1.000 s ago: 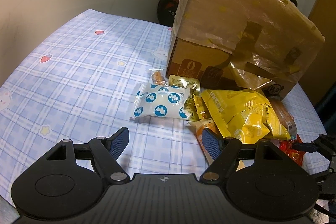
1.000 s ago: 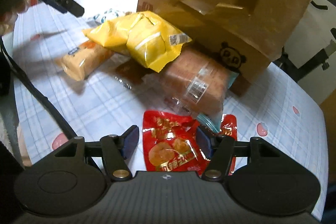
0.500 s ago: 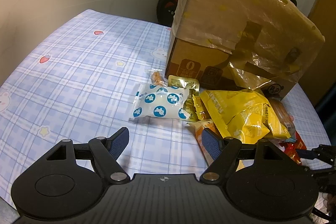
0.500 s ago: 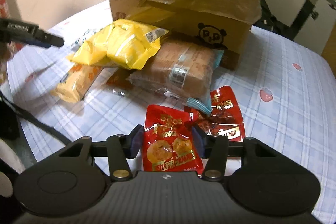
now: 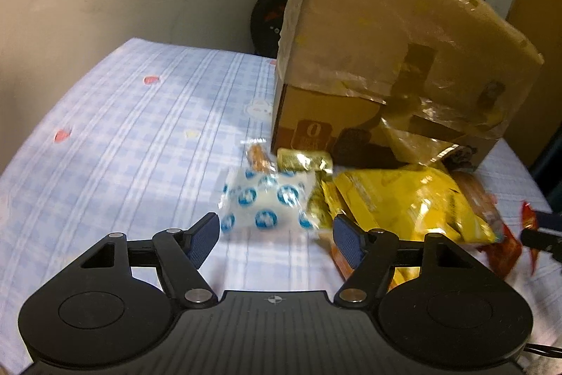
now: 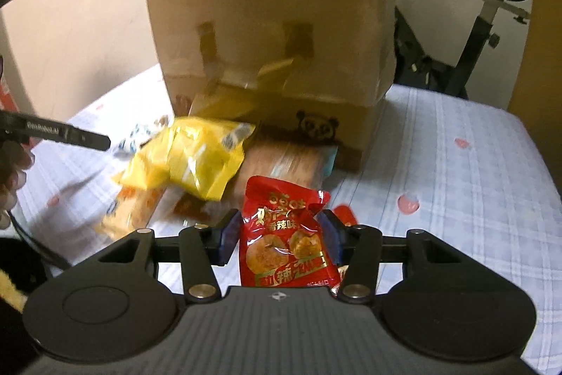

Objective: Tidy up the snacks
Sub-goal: 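Grasp the blue-dotted white packet with the left gripper while the right gripper lifts the red packet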

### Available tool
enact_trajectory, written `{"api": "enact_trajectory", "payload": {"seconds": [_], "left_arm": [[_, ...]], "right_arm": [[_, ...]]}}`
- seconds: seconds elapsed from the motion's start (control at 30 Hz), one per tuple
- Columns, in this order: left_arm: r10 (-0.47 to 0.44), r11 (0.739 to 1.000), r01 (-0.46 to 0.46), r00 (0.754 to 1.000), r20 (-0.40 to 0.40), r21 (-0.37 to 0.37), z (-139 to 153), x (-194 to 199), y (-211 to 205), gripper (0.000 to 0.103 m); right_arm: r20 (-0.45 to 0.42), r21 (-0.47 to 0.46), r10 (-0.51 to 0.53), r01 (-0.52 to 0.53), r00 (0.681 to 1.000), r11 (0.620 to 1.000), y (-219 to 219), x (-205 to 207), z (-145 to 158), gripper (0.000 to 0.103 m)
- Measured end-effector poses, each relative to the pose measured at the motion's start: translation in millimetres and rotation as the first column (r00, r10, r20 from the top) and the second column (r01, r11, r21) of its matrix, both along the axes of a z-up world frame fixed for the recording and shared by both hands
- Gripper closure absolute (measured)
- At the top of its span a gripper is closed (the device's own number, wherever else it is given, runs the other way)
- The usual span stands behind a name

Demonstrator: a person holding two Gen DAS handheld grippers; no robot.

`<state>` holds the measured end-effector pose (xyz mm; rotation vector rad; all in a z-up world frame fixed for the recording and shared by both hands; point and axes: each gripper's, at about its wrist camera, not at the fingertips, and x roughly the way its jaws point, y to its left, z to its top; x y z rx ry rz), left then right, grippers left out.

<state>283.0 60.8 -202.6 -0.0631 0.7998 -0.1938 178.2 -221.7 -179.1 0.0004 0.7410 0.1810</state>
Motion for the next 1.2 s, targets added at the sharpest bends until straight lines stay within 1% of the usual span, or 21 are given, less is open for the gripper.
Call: {"api": "enact_trajectory", "payload": {"seconds": [0.13,0.27,0.3,0.37,0.43,0.5,0.53,0.57,0.6,0.67,0.8,0.87,1.07,1.2], "left_arm": [[0.005,1.0,-0.005,1.0,-0.002,-0.007,-8.0,26.3,2.1,0.028],[-0.003,1.0,0.002,0.999,-0.049,-0.015,-23.9,49.4,4.4,0.027],[-0.014,0.999,0.012,0.998,-0.059,-0.038,-28.2,53.4,5.6,0.024],[-0.022,0.998,0.017,0.997,-0.069,-0.06,-33.6,57.7,6.2,0.021],[-0.031,0.998,0.026,0.997,-0.077,-0.059,-38.2,61.1,3.4,0.02],[-0.041,0.999,0.039,0.997,-0.065,-0.038,-39.4,60.5,-0.7,0.021],[-0.05,0.999,0.049,0.997,-0.058,-0.024,-39.6,59.5,-3.5,0.026],[-0.067,0.998,0.066,0.996,-0.05,-0.025,-39.1,58.3,-4.5,0.042],[-0.081,0.996,0.079,0.996,-0.045,-0.038,-37.9,56.6,-5.1,0.043],[-0.076,0.997,0.074,0.996,-0.043,-0.035,-35.0,54.6,-5.3,0.047],[-0.078,0.997,0.078,0.997,-0.03,-0.001,-28.6,45.0,-5.1,0.05],[-0.075,0.997,0.075,0.997,-0.023,-0.006,-23.1,39.8,-1.0,0.05],[-0.056,0.998,0.057,0.998,0.033,-0.033,4.8,25.1,13.6,0.05],[-0.042,0.998,0.046,0.995,0.09,-0.044,29.8,17.7,20.3,0.05]], "right_arm": [[0.029,0.02,-0.024,0.023,0.999,1.0,-3.0,6.8,3.5,0.051],[0.047,0.031,-0.034,0.032,0.998,0.999,-2.5,9.0,4.1,0.051],[0.048,0.034,-0.037,0.036,0.998,0.999,-2.5,9.2,4.1,0.051],[0.047,0.041,-0.043,0.041,0.998,0.998,-3.6,9.8,3.1,0.051],[0.048,0.042,-0.049,0.047,0.998,0.998,-4.9,9.9,2.7,0.051],[0.046,0.047,-0.059,0.056,0.997,0.997,-7.0,11.3,1.6,0.051],[0.043,0.05,-0.064,0.062,0.997,0.997,-8.0,12.1,1.0,0.051],[0.039,0.054,-0.069,0.066,0.997,0.996,-9.4,13.3,0.2,0.051],[0.037,0.055,-0.072,0.07,0.997,0.996,-10.2,14.6,-0.1,0.051],[0.039,0.053,-0.078,0.076,0.996,0.996,-11.1,16.7,-0.1,0.051],[0.06,0.057,-0.09,0.086,0.994,0.995,-12.5,19.3,3.5,0.051],[0.07,0.057,-0.089,0.086,0.994,0.995,-13.0,19.9,5.1,0.051],[0.097,0.055,-0.084,0.079,0.992,0.995,-14.4,20.5,11.9,0.051],[0.128,0.049,-0.08,0.074,0.989,0.996,-14.5,20.7,21.5,0.051]]}}
